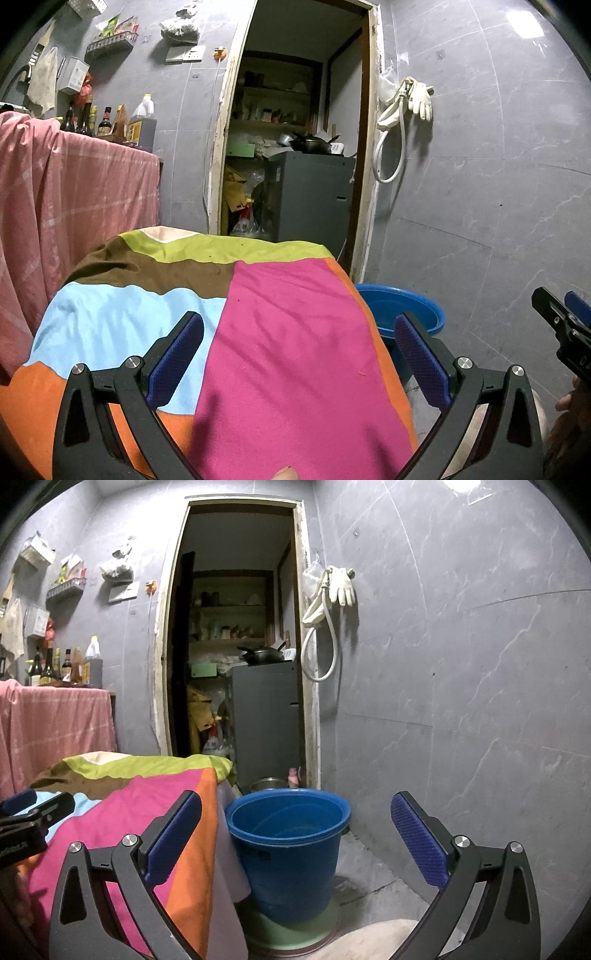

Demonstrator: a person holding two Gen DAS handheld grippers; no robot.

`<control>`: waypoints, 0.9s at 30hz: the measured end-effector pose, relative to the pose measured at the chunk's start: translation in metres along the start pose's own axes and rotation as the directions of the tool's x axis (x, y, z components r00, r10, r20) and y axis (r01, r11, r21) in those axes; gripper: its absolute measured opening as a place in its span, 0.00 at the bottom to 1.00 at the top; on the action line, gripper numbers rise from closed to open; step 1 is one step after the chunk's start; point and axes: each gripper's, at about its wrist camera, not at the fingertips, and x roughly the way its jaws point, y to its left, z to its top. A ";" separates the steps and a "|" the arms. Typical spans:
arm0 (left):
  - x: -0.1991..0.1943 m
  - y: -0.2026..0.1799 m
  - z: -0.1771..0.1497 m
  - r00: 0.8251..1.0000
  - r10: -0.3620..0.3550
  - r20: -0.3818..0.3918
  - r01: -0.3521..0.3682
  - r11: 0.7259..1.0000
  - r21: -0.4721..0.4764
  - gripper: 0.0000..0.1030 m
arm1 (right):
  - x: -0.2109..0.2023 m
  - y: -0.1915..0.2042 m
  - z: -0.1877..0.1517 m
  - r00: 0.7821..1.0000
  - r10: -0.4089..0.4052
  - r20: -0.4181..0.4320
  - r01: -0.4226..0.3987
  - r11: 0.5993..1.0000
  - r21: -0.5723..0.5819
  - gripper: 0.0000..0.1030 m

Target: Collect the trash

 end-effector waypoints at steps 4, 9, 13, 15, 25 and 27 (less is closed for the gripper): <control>0.000 0.001 0.000 1.000 -0.002 -0.001 0.002 1.000 0.000 0.98 | -0.001 0.001 -0.001 1.000 0.003 0.000 -0.003 1.000 0.001 1.00; 0.001 0.001 0.001 1.000 -0.004 -0.003 0.004 1.000 0.001 0.98 | -0.002 0.003 -0.001 1.000 0.003 0.000 -0.003 1.000 0.000 1.00; 0.001 0.001 0.001 1.000 -0.003 -0.002 0.003 1.000 0.002 0.98 | -0.002 0.003 -0.001 1.000 0.002 0.000 -0.002 1.000 0.002 1.00; 0.001 0.002 0.001 1.000 -0.004 -0.004 0.004 1.000 0.002 0.98 | -0.002 0.003 -0.001 1.000 0.003 0.002 -0.003 1.000 0.001 1.00; 0.000 0.002 0.001 1.000 -0.005 -0.003 0.005 1.000 0.001 0.98 | -0.003 0.004 -0.001 1.000 0.002 0.001 -0.002 1.000 0.001 1.00; 0.001 0.002 0.001 1.000 -0.005 -0.003 0.005 1.000 0.001 0.98 | -0.002 0.004 -0.001 1.000 0.003 0.000 -0.003 1.000 0.001 1.00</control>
